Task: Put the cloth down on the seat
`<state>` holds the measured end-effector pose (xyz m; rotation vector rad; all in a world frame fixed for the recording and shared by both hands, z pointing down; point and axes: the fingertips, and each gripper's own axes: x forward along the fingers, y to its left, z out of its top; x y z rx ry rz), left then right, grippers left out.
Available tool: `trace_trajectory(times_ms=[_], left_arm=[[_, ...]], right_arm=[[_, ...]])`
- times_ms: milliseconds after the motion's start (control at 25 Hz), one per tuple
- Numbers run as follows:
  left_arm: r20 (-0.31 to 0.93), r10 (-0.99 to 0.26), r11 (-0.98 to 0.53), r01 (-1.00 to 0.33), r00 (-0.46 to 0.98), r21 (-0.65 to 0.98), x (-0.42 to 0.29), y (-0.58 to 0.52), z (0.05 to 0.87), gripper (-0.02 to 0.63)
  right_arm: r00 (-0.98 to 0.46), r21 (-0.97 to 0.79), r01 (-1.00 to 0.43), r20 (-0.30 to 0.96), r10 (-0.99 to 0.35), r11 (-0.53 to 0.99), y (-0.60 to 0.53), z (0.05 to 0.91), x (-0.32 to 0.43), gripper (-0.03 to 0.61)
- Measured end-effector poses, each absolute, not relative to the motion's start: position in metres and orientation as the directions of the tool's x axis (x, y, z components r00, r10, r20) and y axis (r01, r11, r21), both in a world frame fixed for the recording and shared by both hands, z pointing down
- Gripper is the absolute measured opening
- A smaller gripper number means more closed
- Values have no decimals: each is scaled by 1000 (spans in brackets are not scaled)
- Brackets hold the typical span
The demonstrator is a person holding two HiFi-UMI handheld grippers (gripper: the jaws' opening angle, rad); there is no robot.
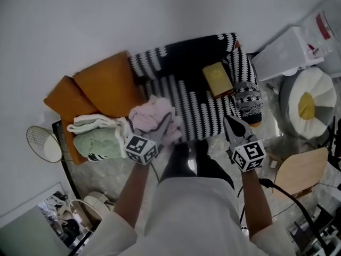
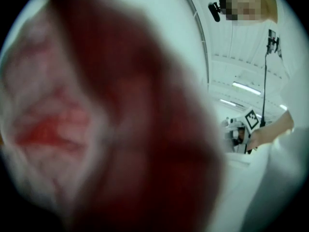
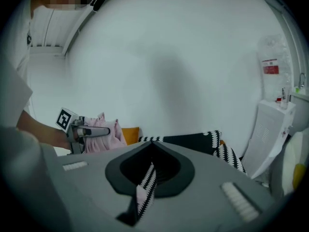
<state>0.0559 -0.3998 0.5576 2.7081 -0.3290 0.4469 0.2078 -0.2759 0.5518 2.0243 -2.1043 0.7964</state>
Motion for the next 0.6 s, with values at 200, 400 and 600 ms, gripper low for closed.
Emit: trace_trajectory(times_ms=[200,400,600], left_arm=[[379,-124,-887,-273,917,371,69,-430,597,75],[406,-65,-872,-250,911,421,83,-450,638,75],[431,20,-863,-202,902,463,102,-466,681,75]], right_arm=[[-80,-306,-950,430,-899,-62,-300,569,209,3],[-41,-307,-944,470,-882,-119,-315,594,210,3],[-28,-325,-931,514,-858,-164,-326,628,215,3]])
